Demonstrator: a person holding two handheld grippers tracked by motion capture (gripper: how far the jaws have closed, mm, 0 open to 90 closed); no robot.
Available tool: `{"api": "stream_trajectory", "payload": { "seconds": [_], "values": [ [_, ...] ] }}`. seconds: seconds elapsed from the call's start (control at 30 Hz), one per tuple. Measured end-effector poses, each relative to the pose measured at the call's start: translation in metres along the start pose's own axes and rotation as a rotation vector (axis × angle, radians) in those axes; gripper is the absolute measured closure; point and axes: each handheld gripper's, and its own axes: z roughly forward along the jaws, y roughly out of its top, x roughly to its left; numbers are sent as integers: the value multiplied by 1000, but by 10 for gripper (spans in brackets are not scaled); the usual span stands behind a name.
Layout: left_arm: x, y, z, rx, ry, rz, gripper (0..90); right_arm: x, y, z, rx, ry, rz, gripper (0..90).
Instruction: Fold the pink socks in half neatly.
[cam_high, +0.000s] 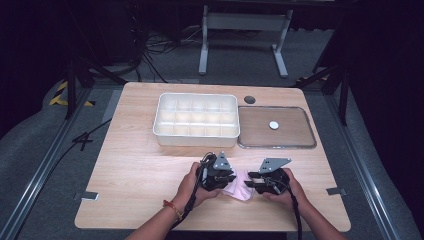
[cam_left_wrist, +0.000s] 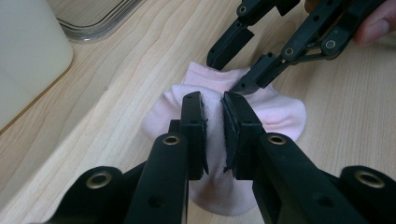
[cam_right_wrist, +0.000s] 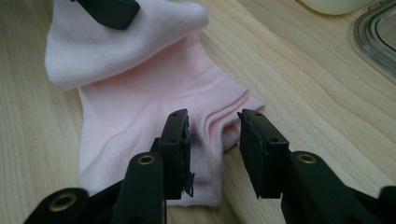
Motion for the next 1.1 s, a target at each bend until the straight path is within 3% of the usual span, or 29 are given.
{"api": "stream_trajectory", "payload": {
  "seconds": [0.27, 0.4, 0.57, 0.73, 0.9, 1.0, 1.1],
  "values": [
    [-6, 4, 13, 39, 2, 29, 786, -1, 1, -6, -4, -21, 11, 614],
    [-8, 6, 16, 25, 1, 15, 780, -3, -2, -6, 21, -11, 28, 659],
    [-10, 11, 18, 8, 10, 15, 709, -3, -1, -5, 26, 2, 20, 676],
    [-8, 16, 3, -53, 20, -1, 631, -4, -2, -4, 21, 10, 26, 686],
    [-1, 12, -24, -104, 27, -16, 655, -4, -3, -5, 18, 15, 30, 695],
    [1, 5, -30, -96, 9, -5, 705, -4, -3, -5, 17, 14, 30, 696],
    [-1, -8, -27, -38, -13, 30, 784, -4, -3, -5, 18, 19, 37, 698]
  ]
}}
